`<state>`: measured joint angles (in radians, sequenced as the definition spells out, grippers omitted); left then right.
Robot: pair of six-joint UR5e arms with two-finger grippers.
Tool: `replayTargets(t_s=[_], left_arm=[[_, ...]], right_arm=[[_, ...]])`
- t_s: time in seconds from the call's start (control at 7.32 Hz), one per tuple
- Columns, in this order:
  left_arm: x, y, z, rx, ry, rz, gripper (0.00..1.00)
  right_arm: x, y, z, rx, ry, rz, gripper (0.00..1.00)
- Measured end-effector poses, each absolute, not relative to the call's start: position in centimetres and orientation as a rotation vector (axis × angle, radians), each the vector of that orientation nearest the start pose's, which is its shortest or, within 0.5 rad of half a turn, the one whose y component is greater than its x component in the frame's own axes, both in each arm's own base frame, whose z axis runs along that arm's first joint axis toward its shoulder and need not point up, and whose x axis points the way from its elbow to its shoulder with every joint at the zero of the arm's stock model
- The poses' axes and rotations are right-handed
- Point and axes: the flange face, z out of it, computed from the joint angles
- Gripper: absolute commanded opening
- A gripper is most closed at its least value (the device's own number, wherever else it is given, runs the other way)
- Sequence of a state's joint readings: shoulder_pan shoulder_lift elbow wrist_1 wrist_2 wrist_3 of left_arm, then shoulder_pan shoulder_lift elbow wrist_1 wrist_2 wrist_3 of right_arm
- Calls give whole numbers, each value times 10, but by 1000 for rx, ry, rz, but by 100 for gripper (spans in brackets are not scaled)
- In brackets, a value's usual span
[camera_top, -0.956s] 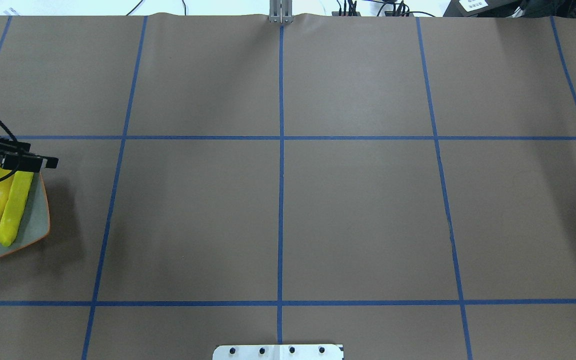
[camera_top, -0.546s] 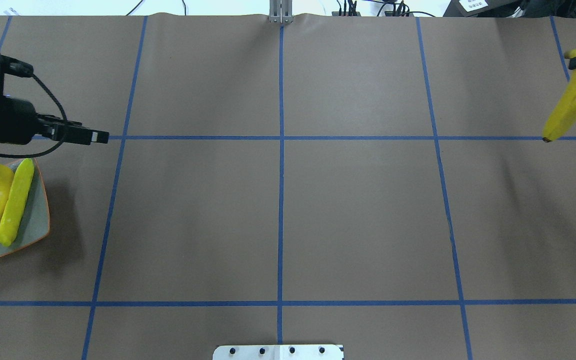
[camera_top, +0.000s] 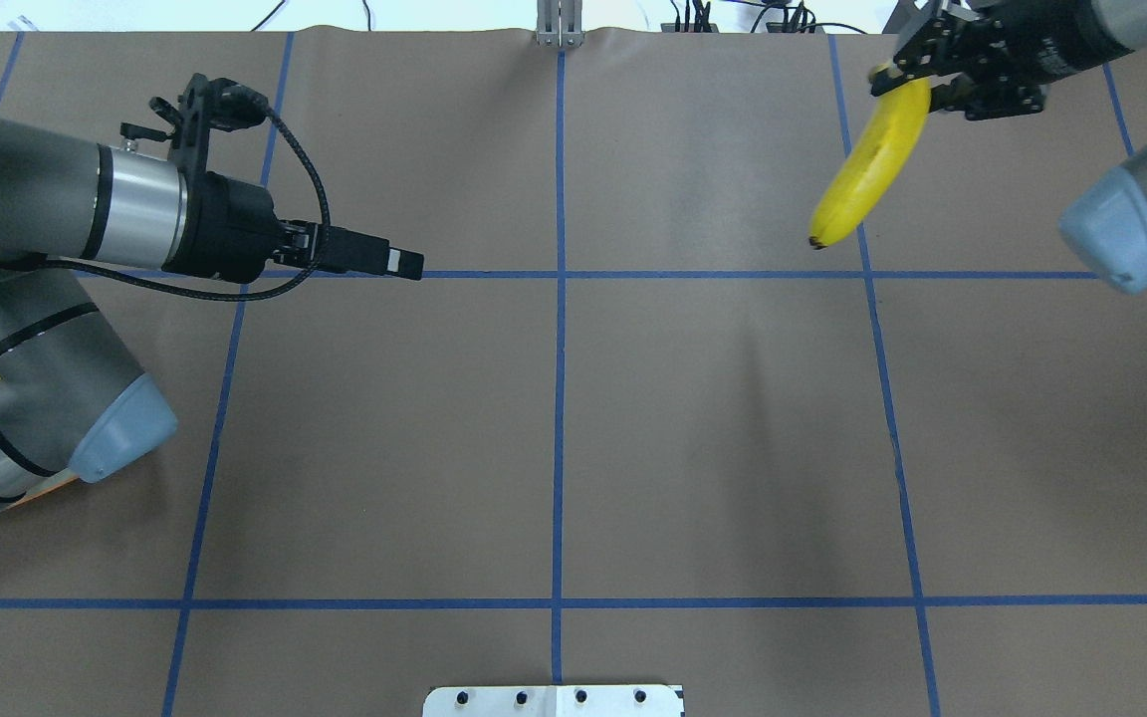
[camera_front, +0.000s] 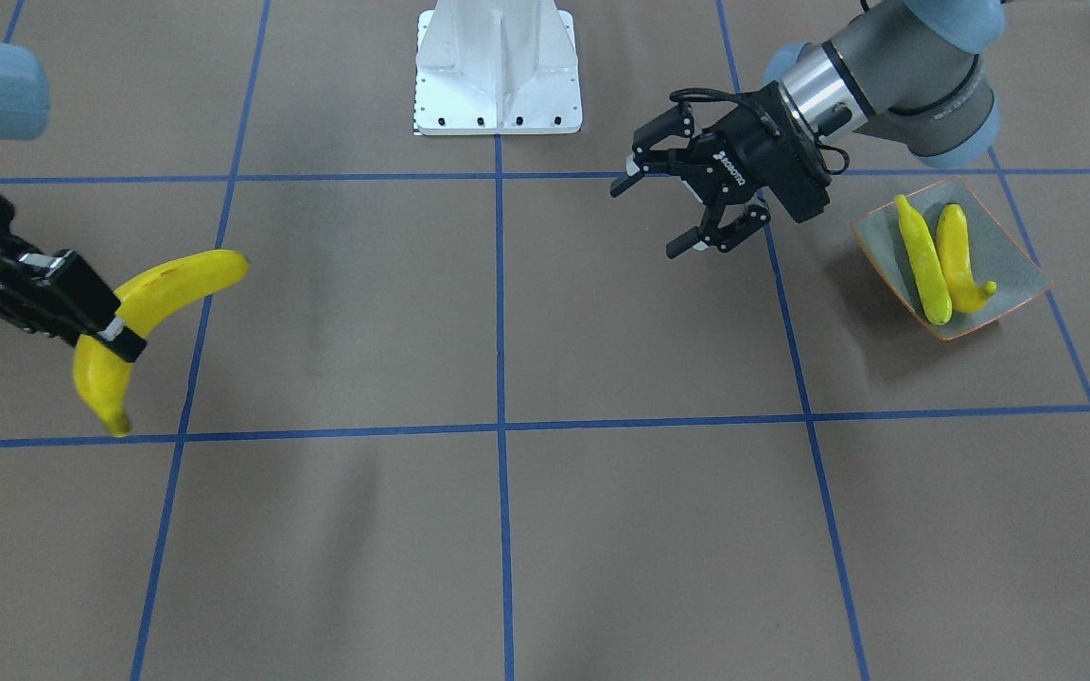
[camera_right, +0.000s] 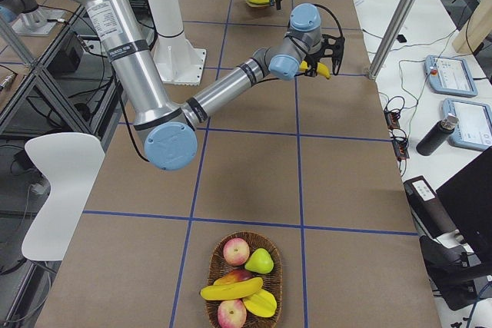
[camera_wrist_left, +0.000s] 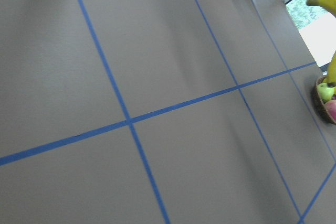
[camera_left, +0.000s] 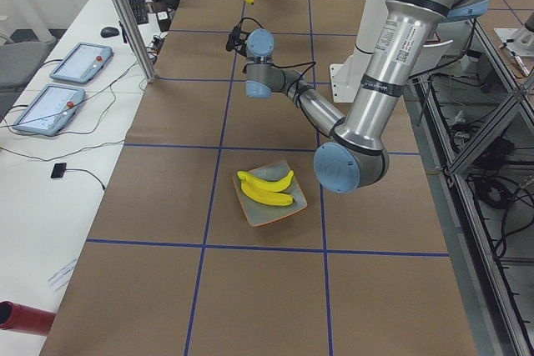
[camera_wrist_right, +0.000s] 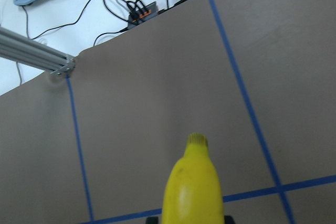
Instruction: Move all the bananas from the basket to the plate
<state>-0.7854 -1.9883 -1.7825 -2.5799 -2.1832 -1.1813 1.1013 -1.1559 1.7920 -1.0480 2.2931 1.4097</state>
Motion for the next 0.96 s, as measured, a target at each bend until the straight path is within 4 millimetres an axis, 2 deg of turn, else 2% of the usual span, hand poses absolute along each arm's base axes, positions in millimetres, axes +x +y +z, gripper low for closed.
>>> replayTargets(t_s=[0.27,0.55,0.68,0.96], left_arm=[[358,-441,178,488,1618,231,100],[366,-428,166,484,1648,262,100],[371,-421,164,479,1658,276,100],[375,-414,161,478,1675,294,100]], right_arm=[[-270,-537,207,125,-1395,423,0],[-324,-513,164,133,-1461,432,0],[-343,-500,148,138,-1485,424,0],[-368,-472,126,133,-1526,400,0]])
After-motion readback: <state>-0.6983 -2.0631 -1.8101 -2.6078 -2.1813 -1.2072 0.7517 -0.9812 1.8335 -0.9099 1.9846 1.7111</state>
